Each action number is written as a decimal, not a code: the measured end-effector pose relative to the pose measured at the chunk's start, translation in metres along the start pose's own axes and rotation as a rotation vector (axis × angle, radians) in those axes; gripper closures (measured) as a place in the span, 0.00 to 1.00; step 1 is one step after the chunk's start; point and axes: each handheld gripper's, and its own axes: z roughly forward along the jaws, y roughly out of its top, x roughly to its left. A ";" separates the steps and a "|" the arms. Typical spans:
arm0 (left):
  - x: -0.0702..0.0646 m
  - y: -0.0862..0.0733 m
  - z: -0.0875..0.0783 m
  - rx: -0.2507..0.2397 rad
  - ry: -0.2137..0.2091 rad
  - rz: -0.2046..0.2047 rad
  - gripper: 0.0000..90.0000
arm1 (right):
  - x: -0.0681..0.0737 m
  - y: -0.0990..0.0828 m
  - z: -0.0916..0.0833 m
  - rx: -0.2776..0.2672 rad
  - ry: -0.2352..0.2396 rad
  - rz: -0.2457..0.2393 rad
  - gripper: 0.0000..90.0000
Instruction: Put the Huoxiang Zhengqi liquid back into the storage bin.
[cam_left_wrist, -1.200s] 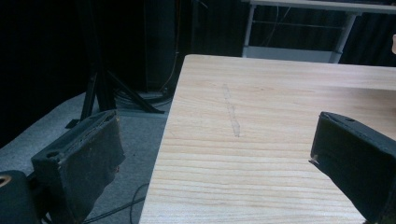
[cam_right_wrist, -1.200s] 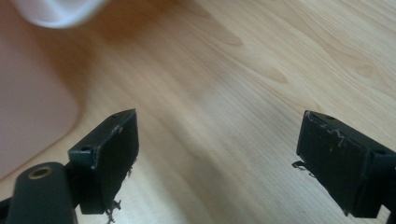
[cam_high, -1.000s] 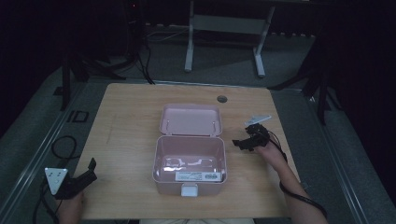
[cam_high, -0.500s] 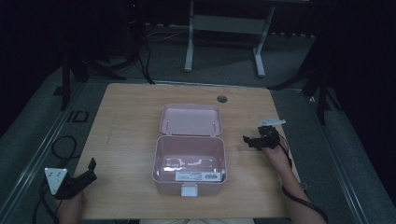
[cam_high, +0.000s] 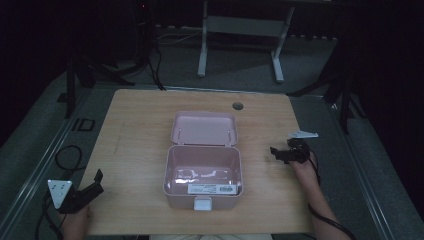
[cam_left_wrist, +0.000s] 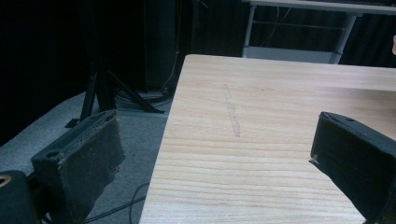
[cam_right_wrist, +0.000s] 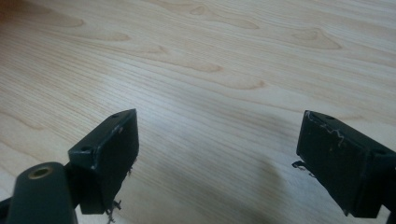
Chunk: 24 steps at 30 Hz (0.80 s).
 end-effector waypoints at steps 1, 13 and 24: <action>0.000 0.000 0.000 0.000 0.000 0.000 0.03 | -0.003 -0.003 -0.002 -0.007 -0.013 0.012 0.14; 0.000 0.000 0.000 -0.001 0.000 0.000 0.03 | -0.010 -0.019 -0.017 -0.034 -0.051 0.057 0.14; 0.000 0.000 0.000 -0.004 0.002 -0.001 0.03 | -0.017 -0.041 -0.032 -0.049 -0.097 0.105 0.13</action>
